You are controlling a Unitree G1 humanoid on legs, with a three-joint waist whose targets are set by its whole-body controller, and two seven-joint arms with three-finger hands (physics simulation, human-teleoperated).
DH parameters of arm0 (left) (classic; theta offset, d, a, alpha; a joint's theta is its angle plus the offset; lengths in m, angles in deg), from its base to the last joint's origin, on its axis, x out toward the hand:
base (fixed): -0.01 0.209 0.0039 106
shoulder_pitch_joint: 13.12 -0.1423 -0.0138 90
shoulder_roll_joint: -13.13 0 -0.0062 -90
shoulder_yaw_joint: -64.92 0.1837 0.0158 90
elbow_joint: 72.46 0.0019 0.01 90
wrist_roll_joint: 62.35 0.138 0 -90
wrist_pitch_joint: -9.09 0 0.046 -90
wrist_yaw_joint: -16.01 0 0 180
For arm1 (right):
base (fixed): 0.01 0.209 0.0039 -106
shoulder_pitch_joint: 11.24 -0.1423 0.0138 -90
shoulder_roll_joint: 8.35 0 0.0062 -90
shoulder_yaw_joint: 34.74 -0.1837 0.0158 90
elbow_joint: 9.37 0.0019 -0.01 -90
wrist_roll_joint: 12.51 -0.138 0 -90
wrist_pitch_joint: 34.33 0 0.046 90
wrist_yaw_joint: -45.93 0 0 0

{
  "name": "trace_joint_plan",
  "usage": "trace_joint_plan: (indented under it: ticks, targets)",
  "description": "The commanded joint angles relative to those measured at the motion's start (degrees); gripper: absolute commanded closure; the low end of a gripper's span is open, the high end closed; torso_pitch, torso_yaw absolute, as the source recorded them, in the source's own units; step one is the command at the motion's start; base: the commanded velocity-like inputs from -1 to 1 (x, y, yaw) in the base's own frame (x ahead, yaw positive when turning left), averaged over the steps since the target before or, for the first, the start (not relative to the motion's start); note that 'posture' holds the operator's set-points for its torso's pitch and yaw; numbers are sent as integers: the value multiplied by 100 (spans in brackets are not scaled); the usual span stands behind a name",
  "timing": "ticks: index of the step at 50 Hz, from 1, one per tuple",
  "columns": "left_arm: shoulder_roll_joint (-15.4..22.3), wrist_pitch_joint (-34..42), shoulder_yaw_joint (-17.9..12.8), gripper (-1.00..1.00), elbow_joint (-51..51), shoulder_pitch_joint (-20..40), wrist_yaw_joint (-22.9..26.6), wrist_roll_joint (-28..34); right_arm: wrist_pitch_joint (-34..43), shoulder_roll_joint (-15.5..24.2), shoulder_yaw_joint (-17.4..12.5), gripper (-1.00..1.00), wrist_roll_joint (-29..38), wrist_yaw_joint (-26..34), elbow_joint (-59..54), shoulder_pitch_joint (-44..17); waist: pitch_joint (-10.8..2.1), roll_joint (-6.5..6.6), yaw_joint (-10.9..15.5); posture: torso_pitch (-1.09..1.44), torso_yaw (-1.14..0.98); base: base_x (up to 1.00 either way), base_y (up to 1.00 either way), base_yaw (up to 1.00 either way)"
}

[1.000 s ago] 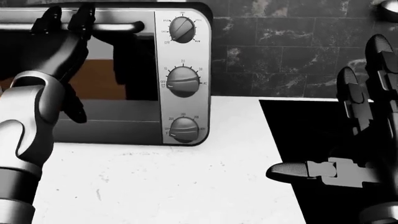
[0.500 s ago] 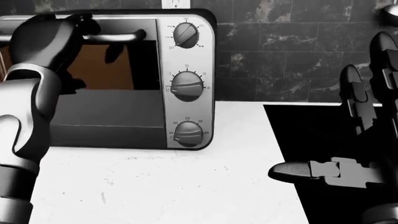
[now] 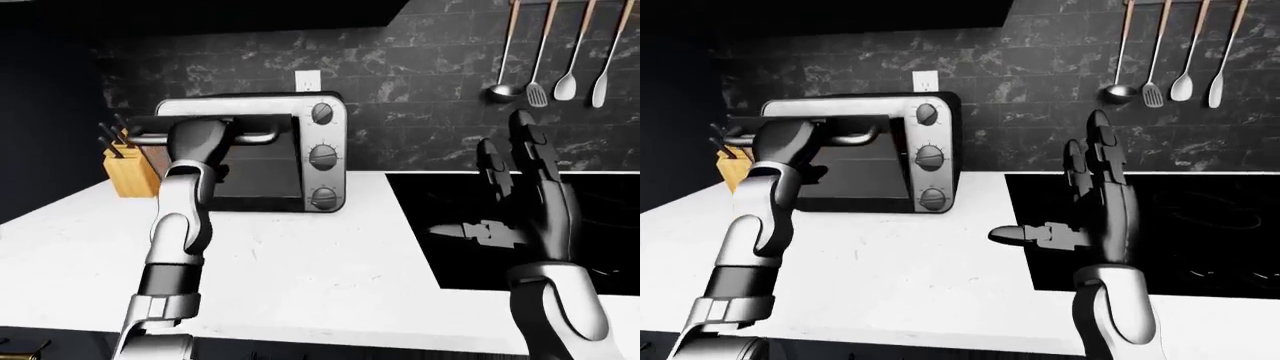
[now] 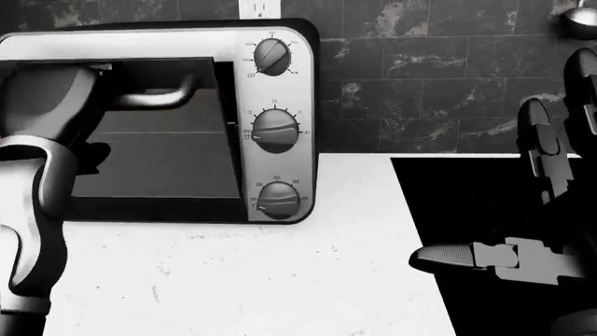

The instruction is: Open the toaster oven door.

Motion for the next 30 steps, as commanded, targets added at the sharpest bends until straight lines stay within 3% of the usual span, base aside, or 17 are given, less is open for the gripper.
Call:
trace_joint_plan:
  ticks: [1, 13, 30]
  targets:
    - [-25, 99, -29, 4, -60, -209, 489, -138, -146, 27, -2, -100, -17, 26, 99, -122, 120, -51, -5, -55, 0, 0, 0, 0]
    - [-240, 301, -207, -11, -1887, -1018, 1110, -299, -128, 12, 44, -100, -2, 1, 121, -130, 221, -101, 13, -55, 0, 0, 0, 0]
    - [-383, 183, -324, -38, -2980, -1758, 1481, -190, -204, 3, 74, -100, 36, 20, 46, -115, 285, -113, 94, -55, 0, 0, 0, 0]
